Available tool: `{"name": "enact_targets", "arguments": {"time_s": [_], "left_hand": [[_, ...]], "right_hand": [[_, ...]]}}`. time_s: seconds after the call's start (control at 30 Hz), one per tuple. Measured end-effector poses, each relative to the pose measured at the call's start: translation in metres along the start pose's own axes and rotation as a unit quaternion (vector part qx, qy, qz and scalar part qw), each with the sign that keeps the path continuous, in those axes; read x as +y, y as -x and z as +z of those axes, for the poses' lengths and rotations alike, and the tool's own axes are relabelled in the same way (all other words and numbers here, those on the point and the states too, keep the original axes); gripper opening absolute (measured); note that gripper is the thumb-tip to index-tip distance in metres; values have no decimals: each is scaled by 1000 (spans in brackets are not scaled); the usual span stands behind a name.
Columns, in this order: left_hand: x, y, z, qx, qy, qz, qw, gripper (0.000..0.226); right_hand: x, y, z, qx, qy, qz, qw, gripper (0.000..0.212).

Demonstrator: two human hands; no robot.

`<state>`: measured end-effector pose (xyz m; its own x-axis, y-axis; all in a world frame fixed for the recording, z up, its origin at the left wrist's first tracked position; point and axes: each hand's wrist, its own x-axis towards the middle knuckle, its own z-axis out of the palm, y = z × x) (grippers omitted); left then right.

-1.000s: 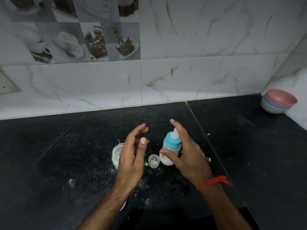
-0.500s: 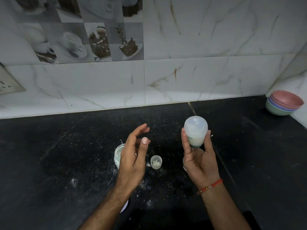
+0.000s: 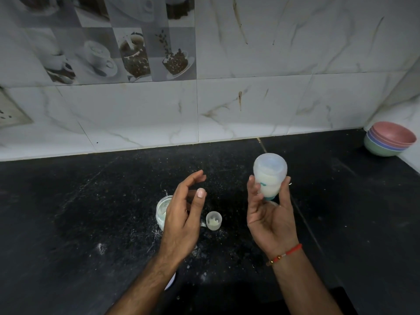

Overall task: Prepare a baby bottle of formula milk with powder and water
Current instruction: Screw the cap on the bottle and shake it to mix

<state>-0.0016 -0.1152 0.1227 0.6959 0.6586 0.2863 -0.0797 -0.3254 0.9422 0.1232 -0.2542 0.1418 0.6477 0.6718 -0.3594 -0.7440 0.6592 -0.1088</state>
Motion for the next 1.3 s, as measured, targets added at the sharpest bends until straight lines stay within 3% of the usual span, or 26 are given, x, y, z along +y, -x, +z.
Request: {"name": "enact_targets", "arguments": {"time_s": [0.1,0.17,0.2,0.23,0.3,0.33,0.37,0.43,0.47,0.5,0.53,0.57,0.63,0.67,0.7,0.77,0.83,0.9,0.97,1.0,1.03,1.13,1.17,1.2,1.23,1.3], "left_hand": [[1,0,0,0,0,1,1000,43],[1,0,-1,2,1,4,1000,43],[1,-1,-1,4,4,4,1000,42],[1,-1,-1,4,10,2,1000,42],[1,-1,-1,1,17,-2,1000,42],[1,-1,-1,-1,16,-1,1000,42],[1,-1,0,-4,13,0,1000,42],[3,0,2,-8,10,4,1000,43],[3,0,2,-9,8,4,1000,43],[2,0,2,-10,7,4,1000,44],[2,0,1,-11,6,3,1000,44],[1,0,1,-10,6,2,1000,43],[0,0,-1,-6,9,-1,1000,43],[0,0,-2,-3,9,-2,1000,43],[0,0,-2,0,11,-3,1000,43],[1,0,-2,1,11,-4,1000,43],[1,1,-1,-1,9,-4,1000,43],[1,1,0,-4,8,-4,1000,43],[2,0,1,-5,9,-5,1000,43],[2,0,0,-5,10,-5,1000,43],[1,0,0,-5,10,-5,1000,43],[0,-1,-1,-7,0,-6,1000,44],[0,-1,0,-8,-2,-5,1000,44],[0,-1,-1,-8,-1,-5,1000,44],[1,-1,0,-7,1,-6,1000,44],[1,-2,-1,-3,8,-7,1000,43]], "right_hand": [[5,3,4,-5,45,-37,998,65],[10,3,4,-4,225,-172,959,57],[11,3,4,-18,335,-260,906,60],[9,3,2,-50,457,-341,820,67],[0,-2,-9,-128,675,-421,592,76],[-4,-4,-13,-146,743,-421,499,76],[-6,-5,-15,-150,784,-405,446,75],[-7,-6,-17,-138,832,-364,396,75],[-8,-7,-17,-137,841,-345,394,77],[-7,-5,-15,-137,833,-336,417,79],[-6,-4,-13,-131,803,-336,474,80],[-5,-1,-9,-111,742,-338,568,81],[-2,1,-2,-38,517,-309,798,73],[-2,0,0,-3,388,-263,883,66],[-4,0,0,14,276,-207,939,60],[-10,-1,-2,12,104,-112,988,57],[-11,0,-3,1,51,-90,995,58],[-7,-2,-3,10,129,-126,984,57],[-3,0,-3,9,280,-194,940,62],[-3,2,-3,-3,372,-235,898,67],[-5,5,-3,-25,478,-280,832,71],[-13,4,-11,-94,766,-361,523,77],[-14,3,-12,-98,794,-358,481,77],[-13,3,-12,-98,783,-354,501,76],[-10,4,-8,-85,738,-349,572,77],[-8,7,1,-33,561,-307,769,74]]}}
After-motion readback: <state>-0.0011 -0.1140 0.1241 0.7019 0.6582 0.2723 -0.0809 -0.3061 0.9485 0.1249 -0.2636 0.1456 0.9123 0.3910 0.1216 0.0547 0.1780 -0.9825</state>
